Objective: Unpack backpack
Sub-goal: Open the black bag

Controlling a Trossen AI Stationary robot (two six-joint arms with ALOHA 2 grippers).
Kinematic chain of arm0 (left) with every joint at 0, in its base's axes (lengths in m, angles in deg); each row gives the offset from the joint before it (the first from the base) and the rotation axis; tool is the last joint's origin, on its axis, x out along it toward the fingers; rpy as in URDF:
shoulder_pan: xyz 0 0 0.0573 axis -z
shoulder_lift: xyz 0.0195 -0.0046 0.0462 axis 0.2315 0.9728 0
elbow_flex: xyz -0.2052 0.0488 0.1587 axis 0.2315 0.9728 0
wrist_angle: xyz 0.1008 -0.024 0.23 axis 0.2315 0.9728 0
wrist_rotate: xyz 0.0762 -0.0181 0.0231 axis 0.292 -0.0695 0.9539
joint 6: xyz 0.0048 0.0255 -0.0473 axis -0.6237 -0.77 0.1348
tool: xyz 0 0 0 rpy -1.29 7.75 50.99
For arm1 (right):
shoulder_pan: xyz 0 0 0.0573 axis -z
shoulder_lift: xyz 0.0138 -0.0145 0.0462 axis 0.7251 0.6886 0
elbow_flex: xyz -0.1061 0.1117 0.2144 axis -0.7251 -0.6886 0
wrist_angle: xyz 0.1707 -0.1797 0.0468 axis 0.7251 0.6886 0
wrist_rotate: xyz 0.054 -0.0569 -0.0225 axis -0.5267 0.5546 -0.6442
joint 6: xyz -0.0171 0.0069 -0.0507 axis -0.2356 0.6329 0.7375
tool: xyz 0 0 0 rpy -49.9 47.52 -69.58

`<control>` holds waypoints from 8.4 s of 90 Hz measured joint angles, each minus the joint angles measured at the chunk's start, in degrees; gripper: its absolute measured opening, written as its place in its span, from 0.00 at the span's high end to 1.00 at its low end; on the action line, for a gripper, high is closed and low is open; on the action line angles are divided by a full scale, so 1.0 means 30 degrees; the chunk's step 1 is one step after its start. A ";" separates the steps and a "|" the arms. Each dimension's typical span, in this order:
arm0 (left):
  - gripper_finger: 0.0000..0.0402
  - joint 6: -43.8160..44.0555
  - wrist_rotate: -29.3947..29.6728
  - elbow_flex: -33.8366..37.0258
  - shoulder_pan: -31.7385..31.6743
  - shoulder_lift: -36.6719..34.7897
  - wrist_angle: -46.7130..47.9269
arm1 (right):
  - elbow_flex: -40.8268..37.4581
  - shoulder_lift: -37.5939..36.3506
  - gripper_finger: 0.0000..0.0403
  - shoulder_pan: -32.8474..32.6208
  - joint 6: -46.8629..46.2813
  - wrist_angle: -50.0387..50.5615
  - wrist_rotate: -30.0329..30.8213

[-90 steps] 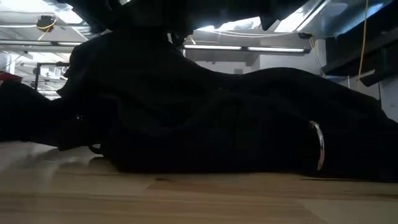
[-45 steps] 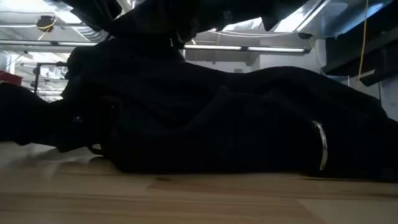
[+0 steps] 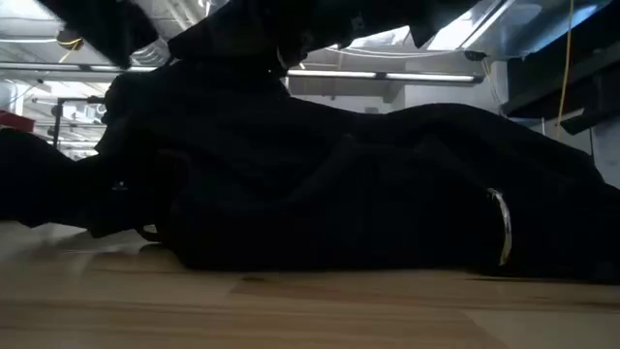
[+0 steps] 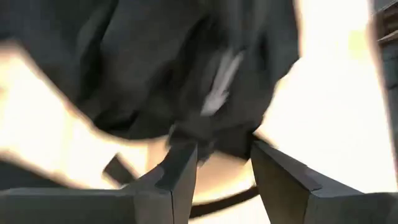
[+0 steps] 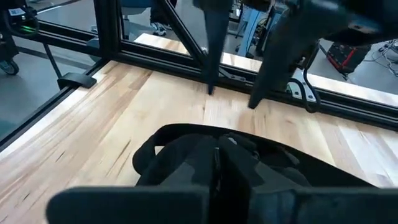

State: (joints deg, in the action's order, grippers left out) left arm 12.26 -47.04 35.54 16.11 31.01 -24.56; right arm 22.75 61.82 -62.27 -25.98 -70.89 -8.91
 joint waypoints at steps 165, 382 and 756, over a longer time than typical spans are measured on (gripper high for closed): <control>0.25 -0.4936 0.0847 0.5491 -0.0940 0.0159 -0.9221 | 0.0084 -0.0044 1.00 0.0013 0.0015 0.0225 -0.1395; 1.00 -0.4246 0.1503 0.5476 -0.1202 0.0138 -0.8172 | 0.0076 -0.2769 1.00 -0.1131 -0.1033 0.9196 0.1537; 1.00 0.6974 0.2654 0.5330 -0.0685 -0.4540 0.2815 | -1.2201 -1.6775 1.00 -0.0497 -2.9633 3.3585 0.8004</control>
State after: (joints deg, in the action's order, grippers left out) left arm 33.18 -39.08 51.53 14.06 17.39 -16.11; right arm -13.86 11.49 -63.76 -114.88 29.86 15.10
